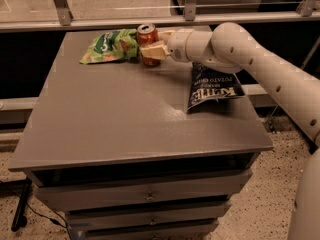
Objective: Move coke can near green rice chip bag
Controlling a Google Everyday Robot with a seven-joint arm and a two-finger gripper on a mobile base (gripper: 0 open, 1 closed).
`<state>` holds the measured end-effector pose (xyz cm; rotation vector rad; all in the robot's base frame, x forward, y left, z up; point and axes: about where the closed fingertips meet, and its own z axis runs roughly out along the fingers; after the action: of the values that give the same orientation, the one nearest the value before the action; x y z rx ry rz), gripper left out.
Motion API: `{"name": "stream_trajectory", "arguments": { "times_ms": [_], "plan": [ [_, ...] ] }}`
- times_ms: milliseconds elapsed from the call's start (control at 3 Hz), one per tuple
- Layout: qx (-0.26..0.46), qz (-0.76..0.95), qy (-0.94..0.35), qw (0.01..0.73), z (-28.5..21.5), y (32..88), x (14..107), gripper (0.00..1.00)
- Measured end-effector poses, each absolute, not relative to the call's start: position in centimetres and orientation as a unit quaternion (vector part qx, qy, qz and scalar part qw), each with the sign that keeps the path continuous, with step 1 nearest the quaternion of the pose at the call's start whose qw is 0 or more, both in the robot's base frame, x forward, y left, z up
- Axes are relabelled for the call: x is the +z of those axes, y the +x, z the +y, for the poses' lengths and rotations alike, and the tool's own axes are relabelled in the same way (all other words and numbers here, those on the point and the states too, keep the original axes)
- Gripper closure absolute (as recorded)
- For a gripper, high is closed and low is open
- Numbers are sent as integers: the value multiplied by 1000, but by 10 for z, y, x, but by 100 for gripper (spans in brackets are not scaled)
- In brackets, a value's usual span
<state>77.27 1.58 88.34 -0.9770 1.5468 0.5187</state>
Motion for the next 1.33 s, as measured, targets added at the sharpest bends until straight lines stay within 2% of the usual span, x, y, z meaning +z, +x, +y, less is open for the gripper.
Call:
{"name": "stream_trajectory", "arguments": {
  "times_ms": [1000, 1333],
  "plan": [
    [241, 661, -417, 576, 33, 777, 879, 13],
    [240, 663, -418, 573, 31, 775, 878, 0]
  ]
}}
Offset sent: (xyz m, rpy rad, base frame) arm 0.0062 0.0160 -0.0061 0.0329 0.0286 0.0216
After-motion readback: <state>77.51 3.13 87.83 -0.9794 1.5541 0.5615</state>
